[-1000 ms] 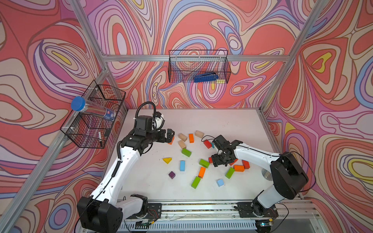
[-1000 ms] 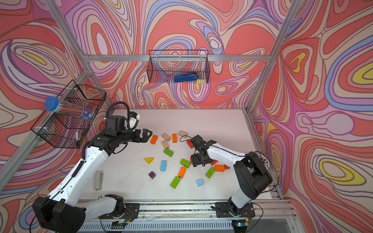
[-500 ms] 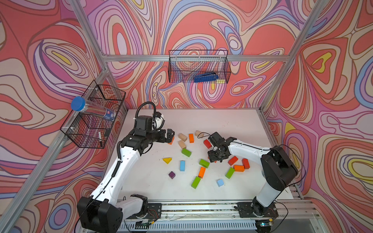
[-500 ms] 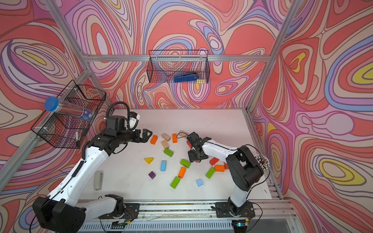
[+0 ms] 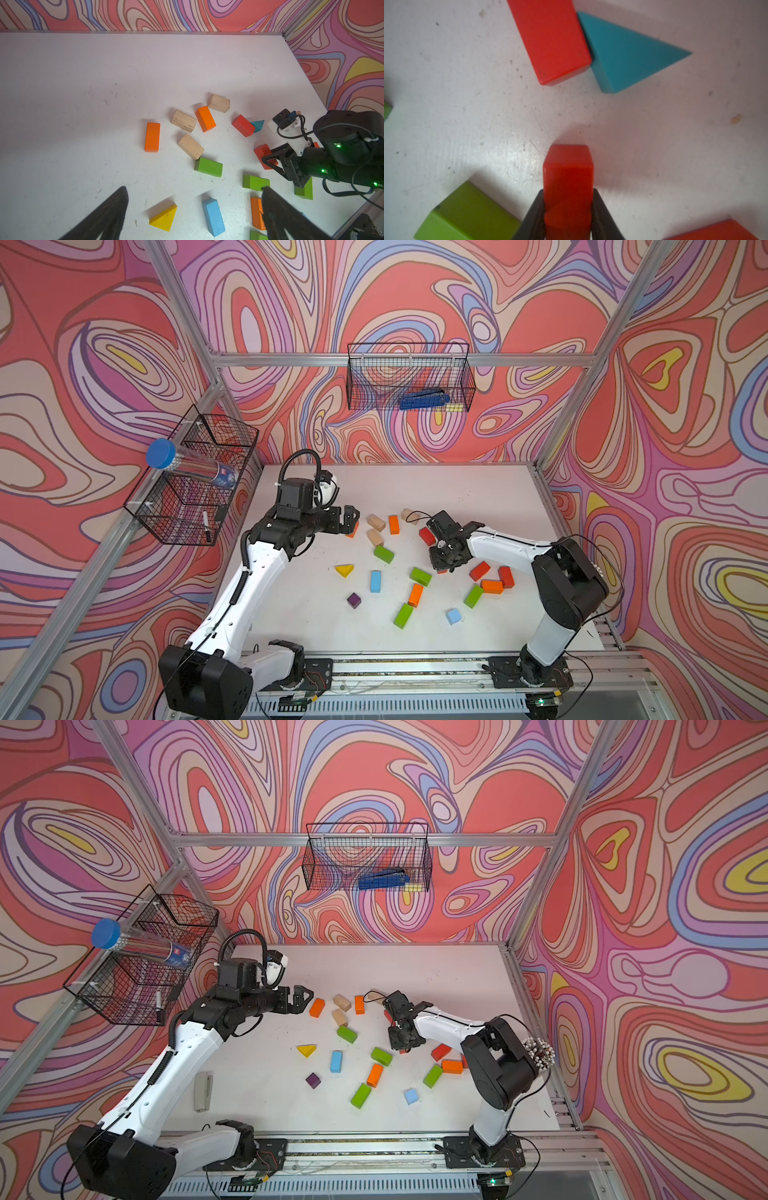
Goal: Assemble a heart with building blocks
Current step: Move the building block to the center of the board.
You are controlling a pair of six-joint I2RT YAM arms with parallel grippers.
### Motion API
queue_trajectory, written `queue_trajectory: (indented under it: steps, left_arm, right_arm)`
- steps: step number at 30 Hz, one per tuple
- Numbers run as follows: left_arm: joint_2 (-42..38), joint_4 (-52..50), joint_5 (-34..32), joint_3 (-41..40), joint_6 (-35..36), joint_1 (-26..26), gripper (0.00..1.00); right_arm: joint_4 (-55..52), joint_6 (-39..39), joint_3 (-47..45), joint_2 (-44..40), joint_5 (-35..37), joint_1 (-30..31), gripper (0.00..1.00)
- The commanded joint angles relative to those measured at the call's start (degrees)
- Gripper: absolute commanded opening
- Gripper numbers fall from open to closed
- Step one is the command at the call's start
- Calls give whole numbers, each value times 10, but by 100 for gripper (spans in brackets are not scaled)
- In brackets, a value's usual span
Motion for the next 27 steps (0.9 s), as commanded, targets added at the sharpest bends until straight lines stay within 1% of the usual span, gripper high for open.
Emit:
queue_trajectory:
  steps: [1,6,10,20,27]
  left_arm:
    - [2,-3,9,-2,1,-1,100]
    - [-1,-3,8,-3,1,0,100]
    - [-2,-4,7,-2,1,-1,100]
    - [2,-5,10,-2,-2,-1,100]
    - [-1,-4,6,-2,-2,-1,100]
  right_arm:
    - [-19,46,-13,4,37,3,26]
    - [-41,77,-9,7,75,0,24]
    - [-52,97,-3,22,89,-20,23]
    - [-30,123,7,27,55,-101,22]
    - [-19,136,47,49,34,-133,23]
